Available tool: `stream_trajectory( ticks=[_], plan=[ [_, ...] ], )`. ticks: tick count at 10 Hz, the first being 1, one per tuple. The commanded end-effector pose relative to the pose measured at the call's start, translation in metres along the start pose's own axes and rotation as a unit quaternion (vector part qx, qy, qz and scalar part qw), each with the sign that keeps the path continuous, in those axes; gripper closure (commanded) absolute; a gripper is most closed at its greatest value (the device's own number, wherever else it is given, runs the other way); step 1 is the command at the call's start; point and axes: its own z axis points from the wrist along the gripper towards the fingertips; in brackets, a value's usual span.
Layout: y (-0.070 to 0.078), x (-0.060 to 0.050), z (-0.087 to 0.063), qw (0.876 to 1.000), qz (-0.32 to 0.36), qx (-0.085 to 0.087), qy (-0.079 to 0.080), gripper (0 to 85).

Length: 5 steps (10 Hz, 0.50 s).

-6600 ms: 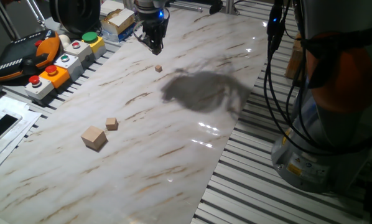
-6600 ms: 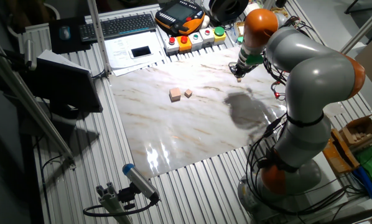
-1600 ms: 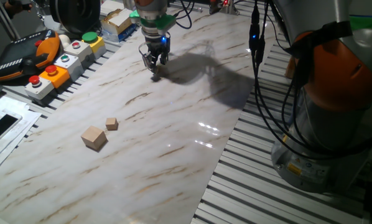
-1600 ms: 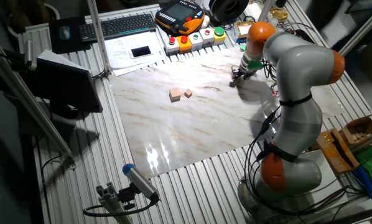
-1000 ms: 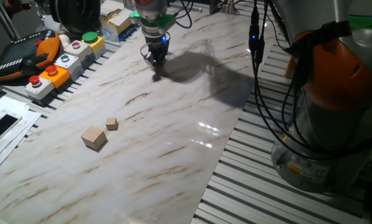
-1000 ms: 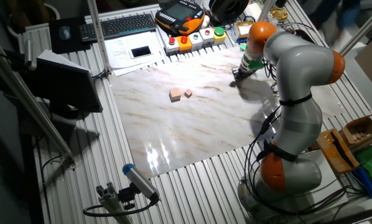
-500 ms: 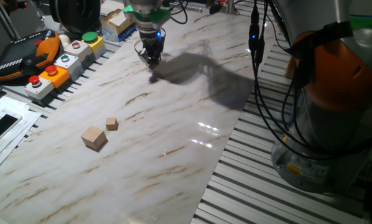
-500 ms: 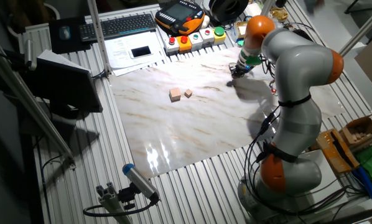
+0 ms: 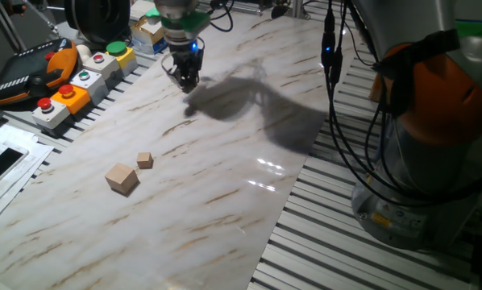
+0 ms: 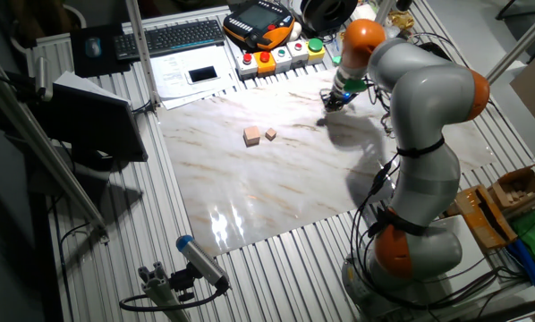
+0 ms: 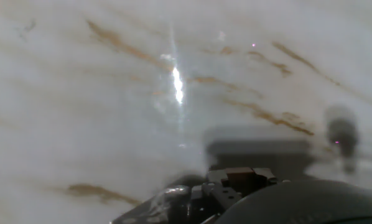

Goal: Pick up the small block on the left and move it to the right

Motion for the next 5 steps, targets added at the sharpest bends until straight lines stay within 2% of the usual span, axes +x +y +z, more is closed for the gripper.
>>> stream_trajectory(
  ticks=[1, 3, 5],
  plan=[
    [0.039, 0.007, -0.003, 1.0, 0.001, 0.001, 0.001, 84.3],
    [0.059, 0.015, -0.005, 1.0, 0.0, 0.001, 0.001, 84.3],
    [0.07, 0.022, -0.005, 1.0, -0.019, -0.004, 0.001, 84.3]
  ],
)
